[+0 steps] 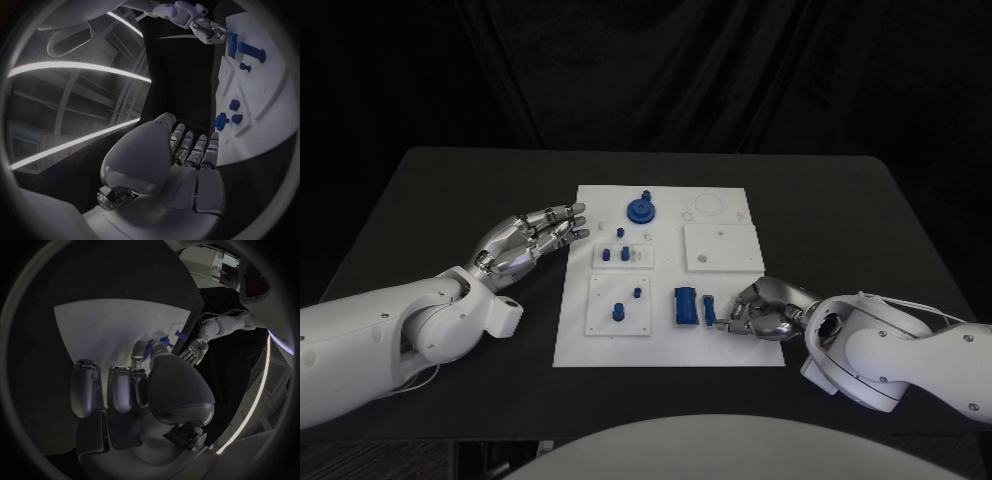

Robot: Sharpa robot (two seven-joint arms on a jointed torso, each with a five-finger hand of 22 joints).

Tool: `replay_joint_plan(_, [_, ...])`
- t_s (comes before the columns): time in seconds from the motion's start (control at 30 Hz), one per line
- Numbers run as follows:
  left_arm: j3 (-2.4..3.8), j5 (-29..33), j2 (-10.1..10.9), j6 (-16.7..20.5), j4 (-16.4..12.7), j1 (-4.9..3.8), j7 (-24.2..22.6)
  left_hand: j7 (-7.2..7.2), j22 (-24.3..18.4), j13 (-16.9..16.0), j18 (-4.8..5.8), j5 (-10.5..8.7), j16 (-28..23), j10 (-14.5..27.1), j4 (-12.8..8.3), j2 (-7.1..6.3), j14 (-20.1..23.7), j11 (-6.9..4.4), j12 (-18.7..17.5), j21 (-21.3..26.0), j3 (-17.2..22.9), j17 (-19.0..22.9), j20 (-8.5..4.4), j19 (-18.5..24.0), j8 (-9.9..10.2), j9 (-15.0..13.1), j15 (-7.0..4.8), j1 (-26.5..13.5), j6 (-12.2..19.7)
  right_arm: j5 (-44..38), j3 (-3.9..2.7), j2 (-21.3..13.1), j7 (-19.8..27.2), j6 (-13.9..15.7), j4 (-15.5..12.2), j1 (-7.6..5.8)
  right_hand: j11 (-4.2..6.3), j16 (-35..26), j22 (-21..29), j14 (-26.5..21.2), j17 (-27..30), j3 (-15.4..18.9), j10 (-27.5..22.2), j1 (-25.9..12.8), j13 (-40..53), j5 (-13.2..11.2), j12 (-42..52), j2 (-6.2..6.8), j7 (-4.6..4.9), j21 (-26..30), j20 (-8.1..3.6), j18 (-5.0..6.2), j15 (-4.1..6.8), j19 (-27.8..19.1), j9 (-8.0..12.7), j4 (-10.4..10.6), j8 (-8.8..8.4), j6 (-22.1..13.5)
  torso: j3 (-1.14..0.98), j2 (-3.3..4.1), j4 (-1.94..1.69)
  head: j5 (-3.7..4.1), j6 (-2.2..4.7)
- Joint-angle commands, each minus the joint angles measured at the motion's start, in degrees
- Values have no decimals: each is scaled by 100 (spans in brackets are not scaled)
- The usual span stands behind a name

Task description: Assemble the parts on the task board

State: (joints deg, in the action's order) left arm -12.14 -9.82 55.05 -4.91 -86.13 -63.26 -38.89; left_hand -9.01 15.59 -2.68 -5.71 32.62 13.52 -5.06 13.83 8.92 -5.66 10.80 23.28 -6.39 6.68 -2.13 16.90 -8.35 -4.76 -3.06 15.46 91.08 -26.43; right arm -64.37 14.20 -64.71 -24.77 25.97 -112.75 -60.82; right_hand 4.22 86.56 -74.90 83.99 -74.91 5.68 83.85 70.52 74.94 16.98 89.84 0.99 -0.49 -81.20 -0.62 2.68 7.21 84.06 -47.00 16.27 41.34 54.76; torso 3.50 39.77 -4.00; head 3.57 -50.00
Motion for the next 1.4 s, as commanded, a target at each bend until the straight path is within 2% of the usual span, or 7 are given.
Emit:
replay_joint_plan(0.03, [4, -16, -11, -78, -7, 12, -82, -135, 5, -8, 99, 20, 40, -5, 10, -34, -23, 26, 24, -24, 36, -9, -9, -29, -20, -7, 7, 26, -30, -45, 1, 18, -145, -75, 14, 15, 42, -27, -1201, 455, -720, 36, 615, 70, 1506, -38, 16, 8, -54, 32, -43, -34, 42, 242, -17, -7, 38, 4, 2, 1, 3, -3, 0])
replay_joint_plan(0.67, [4, -16, -40, -100, 12, 19, -69, -140, -5, -8, 99, 29, 44, -9, 6, -39, -25, 33, 24, -20, 60, -10, -9, -26, -23, -7, 10, 24, -32, -54, -2, 141, -205, -53, 159, 15, 74, -34, -1194, 452, -707, 25, 615, 60, 1506, 27, 16, -160, -91, 55, -68, -29, 69, 235, -123, 17, 116, 31, 1, 3, 1, -18, 0])
replay_joint_plan(0.8, [4, -16, -44, -107, 16, 21, -63, -140, -5, -8, 99, 29, 44, -9, 6, -39, -25, 33, 24, -20, 60, -10, -9, -26, -23, -7, 10, 24, -32, -48, -2, 170, -223, -153, 178, 15, 100, -41, -1195, 450, -694, -41, 615, 310, 1506, 276, 16, -202, -116, 55, -91, -29, 92, 235, -179, -62, 113, -22, 4, 3, 0, -21, 0])
replay_joint_plan(0.87, [4, -16, -45, -108, 17, 22, -62, -141, -4, -7, 99, 31, 44, -10, 5, -40, -25, 35, 25, -21, 65, -9, -9, -27, -24, -7, 10, 24, -33, -46, -3, 180, -230, -209, 187, 15, 112, -47, -1192, 447, -682, -140, 615, 620, 1506, 815, 16, -169, -126, 65, -109, -28, 108, 231, -192, -184, 66, -81, 3, 1, 1, -24, 0])
replay_joint_plan(0.97, [4, -16, -47, -110, 18, 23, -60, -141, -4, -7, 99, 31, 44, -10, 5, -40, -25, 35, 25, -21, 65, -9, -9, -27, -24, -7, 10, 24, -33, -44, -3, 189, -237, -273, 193, 14, 111, -50, -1190, 446, -677, -212, 615, 838, 1506, 1075, 16, -104, -122, 73, -112, -27, 107, 228, -190, -280, 20, -102, 2, 0, 1, -24, 0])
replay_joint_plan(1.1, [4, -16, -49, -112, 20, 24, -59, -141, -4, -7, 99, 31, 44, -10, 5, -40, -25, 35, 25, -21, 65, -9, -9, -27, -24, -7, 10, 24, -33, -43, -3, 197, -229, -352, 195, 14, 97, -59, -1187, 442, -658, -275, 615, 1017, 1506, 1175, 16, -19, -104, 85, -107, -25, 98, 223, -175, -367, -43, -119, -2, 3, -5, -18, 0])
replay_joint_plan(1.4, [4, -16, -48, -113, 19, 26, -58, -141, -4, -7, 99, 31, 44, -10, 5, -40, -25, 35, 25, -21, 65, -9, -9, -27, -24, -7, 10, 24, -33, -42, -3, 197, -157, -405, 194, 14, 65, -74, -1178, 436, -630, -256, 615, 1040, 1506, 1004, 16, 89, -66, 113, -89, -20, 74, 211, -153, -365, -114, -141, 1, 2, 4, -18, 0])
